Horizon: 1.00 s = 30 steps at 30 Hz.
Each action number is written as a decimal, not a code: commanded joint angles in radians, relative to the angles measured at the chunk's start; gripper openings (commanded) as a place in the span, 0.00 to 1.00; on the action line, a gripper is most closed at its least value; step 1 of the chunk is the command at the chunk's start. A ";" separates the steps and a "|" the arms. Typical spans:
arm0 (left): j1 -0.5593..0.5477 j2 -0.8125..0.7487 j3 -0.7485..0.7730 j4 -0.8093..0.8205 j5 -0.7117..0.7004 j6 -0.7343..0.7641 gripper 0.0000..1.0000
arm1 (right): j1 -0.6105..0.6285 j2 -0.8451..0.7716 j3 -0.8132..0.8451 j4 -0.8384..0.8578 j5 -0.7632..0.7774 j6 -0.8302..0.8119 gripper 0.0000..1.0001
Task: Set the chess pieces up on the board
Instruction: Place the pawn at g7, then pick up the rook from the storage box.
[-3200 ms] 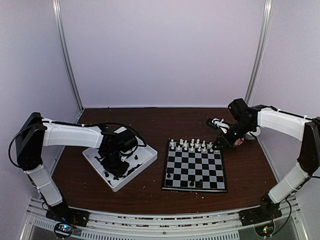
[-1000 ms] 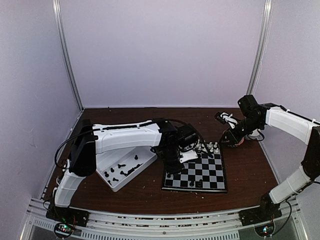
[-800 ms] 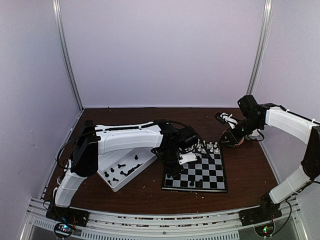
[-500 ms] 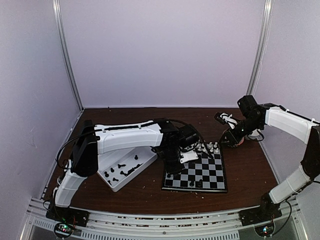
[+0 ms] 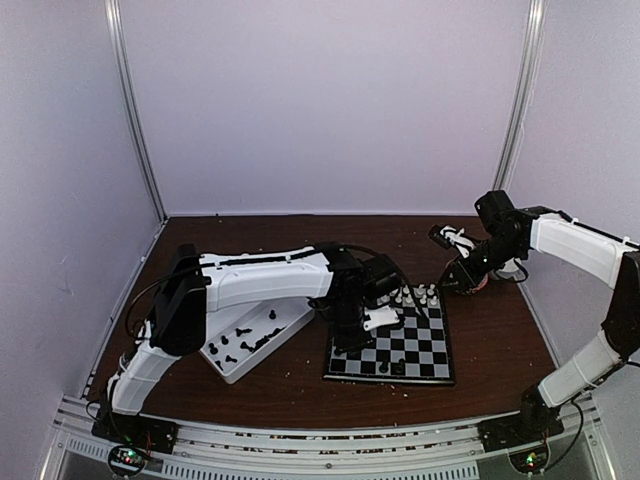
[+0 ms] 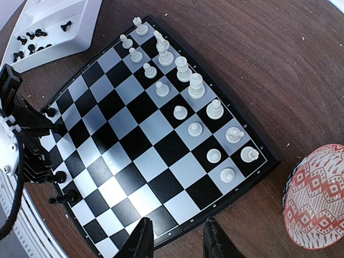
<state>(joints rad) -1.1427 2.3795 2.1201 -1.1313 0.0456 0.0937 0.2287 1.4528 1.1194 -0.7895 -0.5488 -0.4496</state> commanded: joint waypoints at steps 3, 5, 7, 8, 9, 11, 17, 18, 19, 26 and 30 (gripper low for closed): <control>-0.006 0.011 0.019 -0.007 0.011 0.010 0.02 | -0.003 0.009 -0.009 -0.006 -0.017 -0.015 0.33; -0.005 0.011 0.019 -0.005 0.011 0.012 0.04 | -0.004 0.009 -0.008 -0.007 -0.018 -0.015 0.33; -0.006 0.009 0.021 -0.006 0.004 0.011 0.08 | -0.003 0.009 -0.007 -0.006 -0.019 -0.015 0.33; -0.006 0.007 0.021 -0.005 0.000 0.008 0.11 | -0.004 0.009 -0.008 -0.006 -0.019 -0.015 0.33; -0.006 0.004 0.020 -0.001 -0.010 0.003 0.13 | -0.003 0.009 -0.007 -0.007 -0.019 -0.015 0.33; -0.006 -0.014 0.016 0.015 -0.025 0.003 0.17 | -0.003 0.009 -0.006 -0.007 -0.020 -0.015 0.33; -0.006 -0.130 -0.003 0.089 -0.052 0.009 0.28 | -0.003 0.010 -0.007 -0.007 -0.022 -0.015 0.33; -0.006 -0.155 -0.005 0.092 -0.053 0.010 0.29 | -0.003 0.011 -0.007 -0.007 -0.022 -0.015 0.33; -0.006 -0.183 -0.015 0.093 -0.061 0.008 0.30 | -0.003 0.012 -0.006 -0.006 -0.021 -0.015 0.33; 0.069 -0.470 -0.331 0.183 -0.281 -0.233 0.31 | -0.003 0.022 -0.002 -0.008 -0.020 -0.015 0.33; 0.171 -0.627 -0.595 0.183 -0.351 -0.442 0.28 | -0.002 0.028 0.002 -0.008 -0.027 -0.014 0.33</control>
<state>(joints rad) -1.0790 1.8442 1.7340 -0.9546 -0.1761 -0.1051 0.2291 1.4681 1.1194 -0.7925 -0.5606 -0.4500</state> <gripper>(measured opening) 0.294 0.333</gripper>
